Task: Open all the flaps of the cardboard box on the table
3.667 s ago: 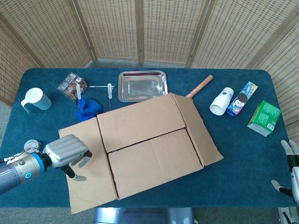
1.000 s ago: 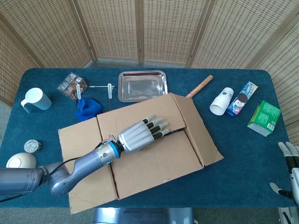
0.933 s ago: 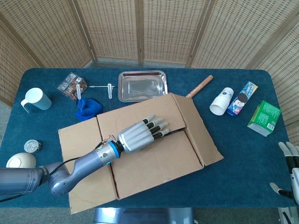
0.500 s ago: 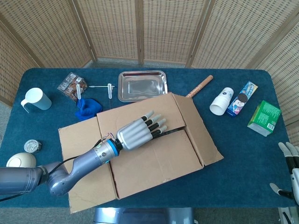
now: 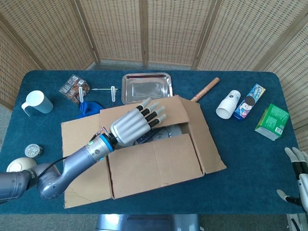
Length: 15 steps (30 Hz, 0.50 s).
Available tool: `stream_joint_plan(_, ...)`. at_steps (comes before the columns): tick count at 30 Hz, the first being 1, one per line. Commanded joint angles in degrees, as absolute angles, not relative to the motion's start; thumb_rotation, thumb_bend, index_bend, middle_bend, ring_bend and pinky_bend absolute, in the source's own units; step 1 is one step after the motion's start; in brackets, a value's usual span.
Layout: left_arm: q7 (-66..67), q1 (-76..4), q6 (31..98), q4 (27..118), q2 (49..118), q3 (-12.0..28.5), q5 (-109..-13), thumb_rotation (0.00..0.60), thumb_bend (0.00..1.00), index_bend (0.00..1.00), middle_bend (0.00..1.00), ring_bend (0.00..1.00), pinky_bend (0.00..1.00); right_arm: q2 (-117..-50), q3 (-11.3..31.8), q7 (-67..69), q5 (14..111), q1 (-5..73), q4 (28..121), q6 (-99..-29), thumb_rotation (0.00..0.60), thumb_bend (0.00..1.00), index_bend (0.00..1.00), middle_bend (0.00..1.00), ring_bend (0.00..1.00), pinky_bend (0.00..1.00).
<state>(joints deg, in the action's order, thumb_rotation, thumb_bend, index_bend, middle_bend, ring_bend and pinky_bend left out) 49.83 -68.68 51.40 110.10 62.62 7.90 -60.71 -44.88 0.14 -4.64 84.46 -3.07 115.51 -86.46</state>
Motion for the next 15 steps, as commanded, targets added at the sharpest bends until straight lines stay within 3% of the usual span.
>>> stream_joint_plan(1, 49.09, -68.47, 52.16, 110.11, 61.43, 8.79, -60.50, 0.600, 0.29, 0.00, 0.00, 0.00, 0.10, -44.91, 0.05, -4.80, 84.53, -3.02, 115.61, -86.32, 0.600, 0.00, 0.00, 0.00, 0.00, 0.00)
stream_joint_plan(15, 47.29, -69.69, 52.93, 101.05, 62.17, 11.85, -56.14, 0.600, 0.29, 0.00, 0.00, 0.00, 0.11, -44.63, -0.23, -4.52, 84.12, -2.47, 115.72, -84.92, 0.600, 0.00, 0.00, 0.00, 0.00, 0.00)
